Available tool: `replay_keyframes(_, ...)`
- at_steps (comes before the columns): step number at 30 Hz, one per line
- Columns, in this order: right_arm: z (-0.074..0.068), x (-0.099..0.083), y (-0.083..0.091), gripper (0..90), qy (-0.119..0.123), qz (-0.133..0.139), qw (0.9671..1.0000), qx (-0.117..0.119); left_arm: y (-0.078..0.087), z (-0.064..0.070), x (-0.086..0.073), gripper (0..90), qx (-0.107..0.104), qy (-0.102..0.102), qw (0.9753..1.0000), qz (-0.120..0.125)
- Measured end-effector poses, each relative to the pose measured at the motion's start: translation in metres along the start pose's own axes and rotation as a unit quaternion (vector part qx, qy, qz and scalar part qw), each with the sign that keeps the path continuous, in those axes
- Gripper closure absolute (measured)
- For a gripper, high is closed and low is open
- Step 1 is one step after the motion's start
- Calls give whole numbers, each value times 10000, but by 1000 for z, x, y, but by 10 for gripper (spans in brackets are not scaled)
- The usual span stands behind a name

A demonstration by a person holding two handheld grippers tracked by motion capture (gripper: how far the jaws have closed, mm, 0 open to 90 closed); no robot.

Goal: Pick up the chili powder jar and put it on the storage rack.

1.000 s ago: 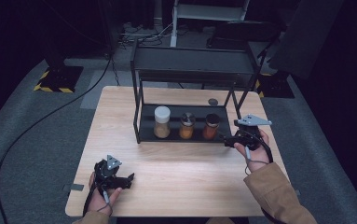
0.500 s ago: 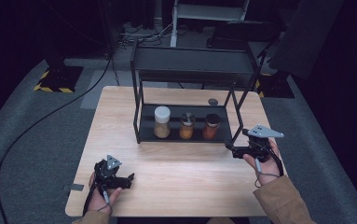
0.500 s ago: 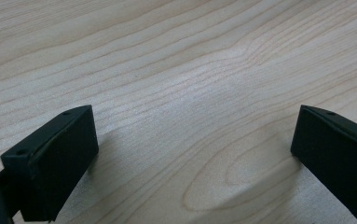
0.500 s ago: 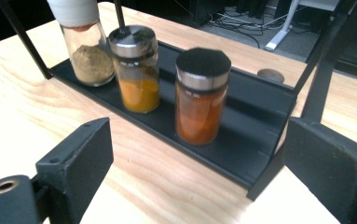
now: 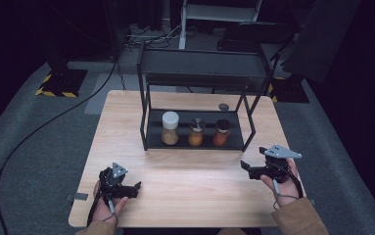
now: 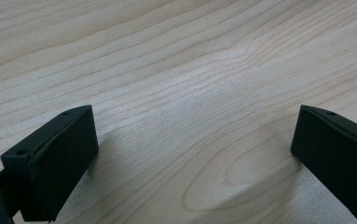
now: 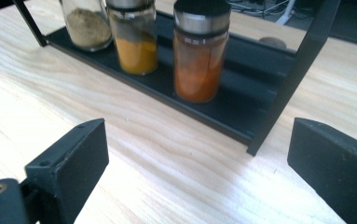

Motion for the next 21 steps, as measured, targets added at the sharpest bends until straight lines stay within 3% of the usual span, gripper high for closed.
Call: replay_keyframes(21,1,-40,-23,41,136,-488,9987,23,0,0,0,3,8,24,10000,2)
Point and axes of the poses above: each handheld gripper's, and its own axes: y roughly backward along the jaws, x roughly out of its top, z roughly to its right, the point moved 7 cm from there along -y, roughly forward along the jaws, and after that the axes turned 9 degrees about -z, right-handed, at the moved point
